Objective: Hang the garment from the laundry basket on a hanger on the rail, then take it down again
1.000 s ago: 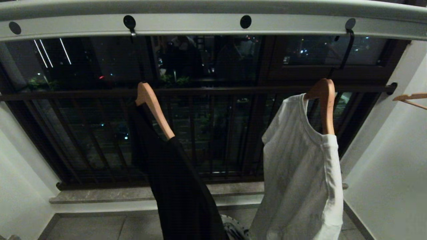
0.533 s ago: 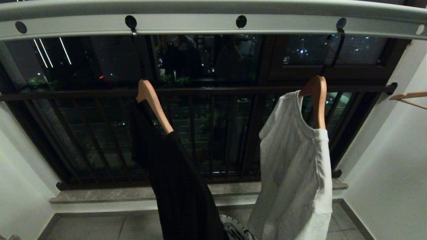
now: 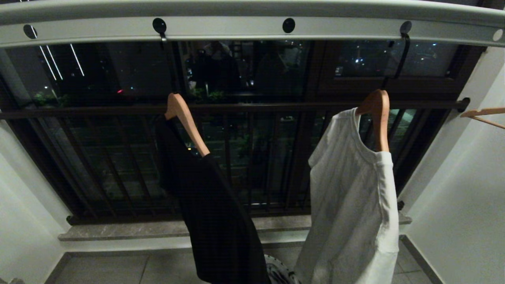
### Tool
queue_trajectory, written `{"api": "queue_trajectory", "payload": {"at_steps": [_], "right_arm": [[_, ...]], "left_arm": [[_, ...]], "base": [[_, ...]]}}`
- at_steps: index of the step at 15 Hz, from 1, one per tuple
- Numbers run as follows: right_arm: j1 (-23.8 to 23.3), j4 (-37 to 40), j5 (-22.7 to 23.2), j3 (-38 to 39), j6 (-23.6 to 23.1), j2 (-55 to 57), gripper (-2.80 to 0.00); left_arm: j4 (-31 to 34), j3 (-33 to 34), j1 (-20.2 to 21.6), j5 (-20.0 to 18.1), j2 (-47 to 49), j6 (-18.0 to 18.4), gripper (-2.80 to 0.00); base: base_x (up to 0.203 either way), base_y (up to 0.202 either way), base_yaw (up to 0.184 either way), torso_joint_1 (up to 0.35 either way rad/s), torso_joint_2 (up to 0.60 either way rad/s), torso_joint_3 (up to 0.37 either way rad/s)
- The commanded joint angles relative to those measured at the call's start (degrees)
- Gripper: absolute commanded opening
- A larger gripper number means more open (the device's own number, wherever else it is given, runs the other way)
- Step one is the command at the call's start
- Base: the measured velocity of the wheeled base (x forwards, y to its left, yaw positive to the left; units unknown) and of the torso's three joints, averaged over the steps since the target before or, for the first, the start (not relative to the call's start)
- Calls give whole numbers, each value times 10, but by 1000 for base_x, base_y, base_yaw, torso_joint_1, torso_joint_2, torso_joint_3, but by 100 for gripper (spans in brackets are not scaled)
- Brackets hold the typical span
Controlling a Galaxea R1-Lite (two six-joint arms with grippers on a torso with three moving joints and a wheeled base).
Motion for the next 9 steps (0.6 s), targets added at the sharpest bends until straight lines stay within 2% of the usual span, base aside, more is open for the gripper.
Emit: {"api": "queue_trajectory", "payload": {"at_steps": [1,3,6,9], "right_arm": [[-19,-3,37,-38,21,101,-280],[-80,-4,85,-65,29,153,-280],[-184,-5,200,-79,29,213,-280],[-223,-14,301,-73,8,240,-280]], "left_arm": [[0,2,0,0,0,0,-280],[0,2,0,0,0,0,-280],[0,1,0,0,0,1,-280],[0,1,0,0,0,0,-280]], "base": [[0,0,0,0,0,0],[0,0,0,0,0,0],[0,0,0,0,0,0],[0,0,0,0,0,0]]}}
